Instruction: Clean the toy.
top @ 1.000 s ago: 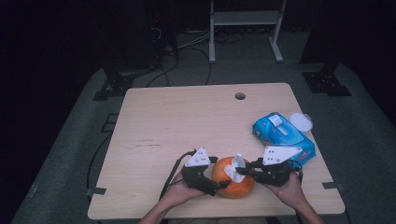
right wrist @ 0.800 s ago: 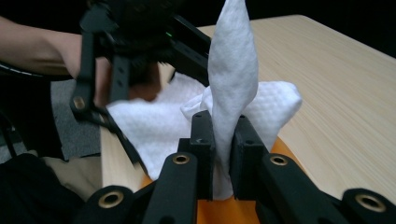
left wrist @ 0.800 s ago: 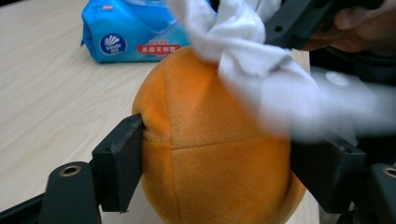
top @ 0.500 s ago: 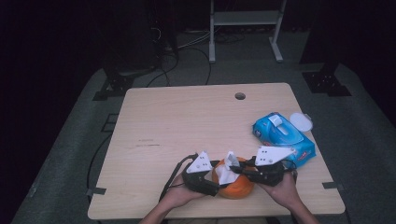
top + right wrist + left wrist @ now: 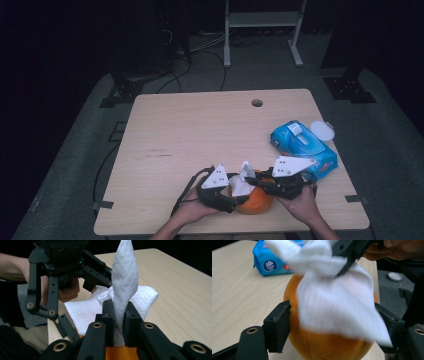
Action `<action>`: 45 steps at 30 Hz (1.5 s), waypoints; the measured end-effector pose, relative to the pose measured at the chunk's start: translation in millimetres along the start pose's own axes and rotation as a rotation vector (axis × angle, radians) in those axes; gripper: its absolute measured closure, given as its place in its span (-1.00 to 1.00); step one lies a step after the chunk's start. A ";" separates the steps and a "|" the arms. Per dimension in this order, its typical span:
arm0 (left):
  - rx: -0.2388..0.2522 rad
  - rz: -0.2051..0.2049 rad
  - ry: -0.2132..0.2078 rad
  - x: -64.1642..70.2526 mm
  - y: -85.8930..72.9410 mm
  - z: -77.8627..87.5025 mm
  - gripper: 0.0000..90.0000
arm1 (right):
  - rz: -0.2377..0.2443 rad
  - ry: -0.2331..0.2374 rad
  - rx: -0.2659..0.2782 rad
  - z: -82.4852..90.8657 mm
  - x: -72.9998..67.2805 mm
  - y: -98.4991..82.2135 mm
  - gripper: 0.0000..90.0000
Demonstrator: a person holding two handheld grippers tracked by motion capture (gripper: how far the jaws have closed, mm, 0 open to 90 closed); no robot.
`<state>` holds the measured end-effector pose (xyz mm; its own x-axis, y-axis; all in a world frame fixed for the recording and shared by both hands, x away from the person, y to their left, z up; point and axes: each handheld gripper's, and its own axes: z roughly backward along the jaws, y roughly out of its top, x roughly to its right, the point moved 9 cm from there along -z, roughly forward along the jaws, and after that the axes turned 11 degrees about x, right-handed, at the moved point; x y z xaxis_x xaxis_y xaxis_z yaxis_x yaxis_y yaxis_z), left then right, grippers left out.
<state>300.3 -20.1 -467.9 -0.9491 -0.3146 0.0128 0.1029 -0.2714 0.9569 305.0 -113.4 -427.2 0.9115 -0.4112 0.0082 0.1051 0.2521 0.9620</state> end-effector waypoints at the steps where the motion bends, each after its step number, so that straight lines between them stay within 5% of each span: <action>1: 0.000 0.010 0.001 -1.4 -1.4 1.3 -0.43 | -0.005 -0.006 -0.001 2.3 3.8 -2.3 0.79; 6: -0.006 0.048 -0.005 -8.9 -8.4 7.9 -0.46 | -0.045 -0.030 -0.007 11.1 14.3 -10.9 0.79; 11: 0.016 0.143 -0.049 -10.2 -1.9 4.3 -0.86 | -0.061 -0.029 0.006 3.7 9.1 -12.6 0.78; 15: -0.009 0.093 -0.037 -7.0 -2.2 1.8 -0.81 | -0.022 -0.010 0.010 -7.8 -3.8 -7.2 0.78; 16: -0.009 0.079 -0.033 -7.5 -3.7 3.7 -0.60 | 0.011 -0.012 -0.009 -10.6 -7.0 -6.7 0.78; 21: -0.019 0.045 -0.041 -11.6 -10.7 14.7 -0.46 | -0.030 -0.031 -0.017 0.7 5.7 -11.4 0.79; 25: -0.020 0.078 -0.047 -13.2 -10.5 15.3 -0.59 | -0.115 -0.036 -0.016 9.8 18.1 -24.7 0.79; 27: -0.023 0.101 -0.049 -12.6 -8.1 14.1 -0.79 | -0.094 -0.047 -0.024 7.6 15.9 -23.8 0.79; 30: -0.034 0.108 -0.048 -9.5 -6.2 11.4 -0.80 | -0.086 -0.046 -0.026 4.9 12.2 -21.3 0.79; 34: -0.020 0.039 -0.039 -7.0 -3.1 8.6 -0.47 | -0.069 -0.003 0.007 -7.4 -1.7 -7.7 0.79; 35: 0.006 -0.025 -0.027 -4.9 0.4 6.9 -0.42 | -0.051 0.006 0.009 -10.6 -5.1 -3.6 0.79; 36: 0.006 -0.025 -0.027 -4.9 0.4 6.9 -0.37 | -0.051 0.006 0.009 -10.6 -5.1 -3.6 0.79; 37: 0.034 -0.095 -0.018 -3.5 4.0 7.2 -0.32 | -0.018 0.010 0.012 -13.3 -8.1 3.6 0.79; 41: 0.062 -0.186 0.017 -7.6 4.5 6.5 -0.27 | -0.011 -0.035 0.031 -8.3 2.5 8.2 0.79; 45: 0.069 -0.157 0.006 -13.4 -0.1 6.2 -0.47 | -0.042 -0.043 0.026 -8.9 10.4 -1.1 0.79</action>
<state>311.1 -10.3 -466.4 -0.9502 -0.2784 -0.1398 -0.0675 -0.2541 0.9648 317.9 -110.1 -430.6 0.8886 -0.4581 -0.0211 0.1317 0.2108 0.9686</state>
